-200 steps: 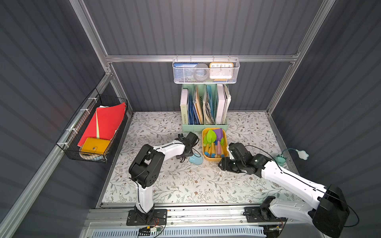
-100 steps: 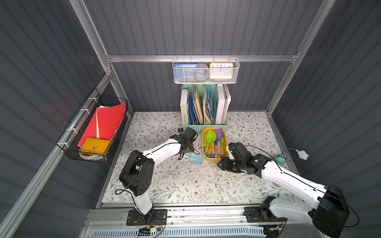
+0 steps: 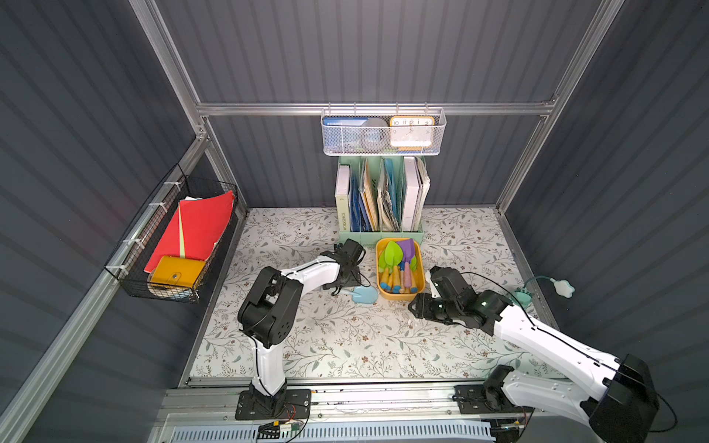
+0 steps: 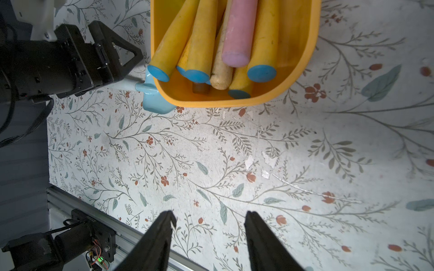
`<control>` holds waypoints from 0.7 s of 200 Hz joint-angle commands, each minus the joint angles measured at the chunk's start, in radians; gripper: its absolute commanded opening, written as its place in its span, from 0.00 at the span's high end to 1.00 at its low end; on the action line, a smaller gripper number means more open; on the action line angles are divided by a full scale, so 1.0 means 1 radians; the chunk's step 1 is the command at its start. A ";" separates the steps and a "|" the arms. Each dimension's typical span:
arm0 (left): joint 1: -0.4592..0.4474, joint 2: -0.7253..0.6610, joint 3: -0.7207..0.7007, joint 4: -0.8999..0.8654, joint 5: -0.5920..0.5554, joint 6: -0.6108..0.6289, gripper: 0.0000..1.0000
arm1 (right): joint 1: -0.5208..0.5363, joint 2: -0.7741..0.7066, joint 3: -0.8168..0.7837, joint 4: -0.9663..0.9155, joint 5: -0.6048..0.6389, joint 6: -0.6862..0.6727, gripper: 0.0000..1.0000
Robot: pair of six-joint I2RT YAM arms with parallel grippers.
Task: Put the shovel into the storage box
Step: Pick up the shovel from the center of the board.
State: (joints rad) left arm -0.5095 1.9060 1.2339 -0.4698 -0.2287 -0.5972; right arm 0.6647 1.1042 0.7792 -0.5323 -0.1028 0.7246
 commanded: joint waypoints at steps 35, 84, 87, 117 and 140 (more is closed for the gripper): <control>0.002 -0.154 -0.163 0.007 0.087 -0.010 0.10 | 0.000 0.033 -0.005 0.012 -0.023 0.001 0.45; -0.001 -0.322 -0.320 0.046 0.226 -0.017 0.10 | 0.001 0.045 0.002 0.016 -0.021 -0.002 0.45; -0.001 -0.331 -0.331 0.051 0.234 -0.020 0.10 | 0.000 0.047 0.002 0.017 -0.022 -0.002 0.45; -0.002 -0.369 -0.400 0.059 0.258 -0.026 0.09 | 0.000 0.065 0.003 0.026 -0.039 0.000 0.45; -0.003 -0.377 -0.419 0.053 0.263 -0.029 0.11 | 0.000 0.069 0.005 0.025 -0.038 0.002 0.45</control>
State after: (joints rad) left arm -0.5106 1.5471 0.8391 -0.4133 0.0029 -0.6106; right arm 0.6647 1.1667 0.7792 -0.5159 -0.1341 0.7242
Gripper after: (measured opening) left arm 0.901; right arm 0.551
